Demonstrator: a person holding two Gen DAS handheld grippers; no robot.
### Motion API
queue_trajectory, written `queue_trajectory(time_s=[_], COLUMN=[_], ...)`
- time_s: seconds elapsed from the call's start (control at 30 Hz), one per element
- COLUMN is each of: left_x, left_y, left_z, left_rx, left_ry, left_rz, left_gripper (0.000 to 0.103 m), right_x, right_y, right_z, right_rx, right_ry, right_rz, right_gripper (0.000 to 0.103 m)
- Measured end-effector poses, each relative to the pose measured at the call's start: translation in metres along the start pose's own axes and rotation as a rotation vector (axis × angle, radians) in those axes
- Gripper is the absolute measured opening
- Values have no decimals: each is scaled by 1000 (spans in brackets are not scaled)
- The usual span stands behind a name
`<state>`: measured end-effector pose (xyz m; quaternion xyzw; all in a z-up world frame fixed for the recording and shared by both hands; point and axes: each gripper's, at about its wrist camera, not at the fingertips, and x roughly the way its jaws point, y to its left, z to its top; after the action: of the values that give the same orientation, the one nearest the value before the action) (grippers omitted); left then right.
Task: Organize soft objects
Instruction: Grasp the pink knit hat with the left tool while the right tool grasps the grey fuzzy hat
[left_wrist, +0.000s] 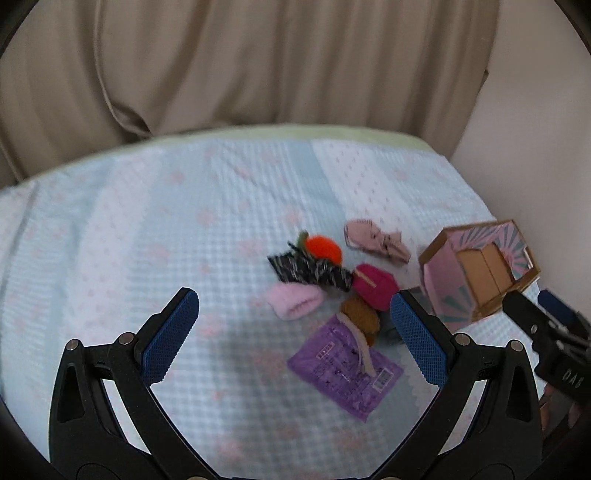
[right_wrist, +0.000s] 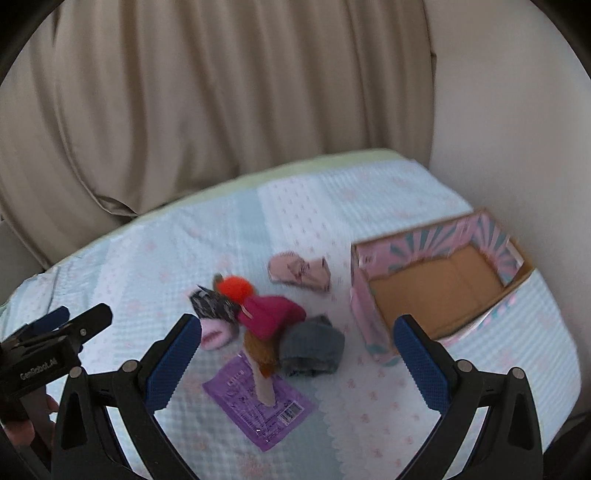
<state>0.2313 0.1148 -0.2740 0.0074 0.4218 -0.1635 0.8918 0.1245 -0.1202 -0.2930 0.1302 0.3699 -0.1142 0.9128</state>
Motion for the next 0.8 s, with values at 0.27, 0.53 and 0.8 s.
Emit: queue_trajectory(time_s=[0.27,0.53,0.8], left_x=[110,183,218], left_y=[6,4,4], left_z=[-33,-56,-58], left_rx=[7,3,-20], left_ry=[66,117,117], left_rz=[-52,-71,-67], left_gripper=[102,102,75], right_x=[88,148,184], right_y=[-10,-27,-39], right_z=[-48,-69,-74], right_rx=[116,218,270], right_ry=[73,87,112], right_rz=[-48,-53,2], right_gripper=[103,98,79])
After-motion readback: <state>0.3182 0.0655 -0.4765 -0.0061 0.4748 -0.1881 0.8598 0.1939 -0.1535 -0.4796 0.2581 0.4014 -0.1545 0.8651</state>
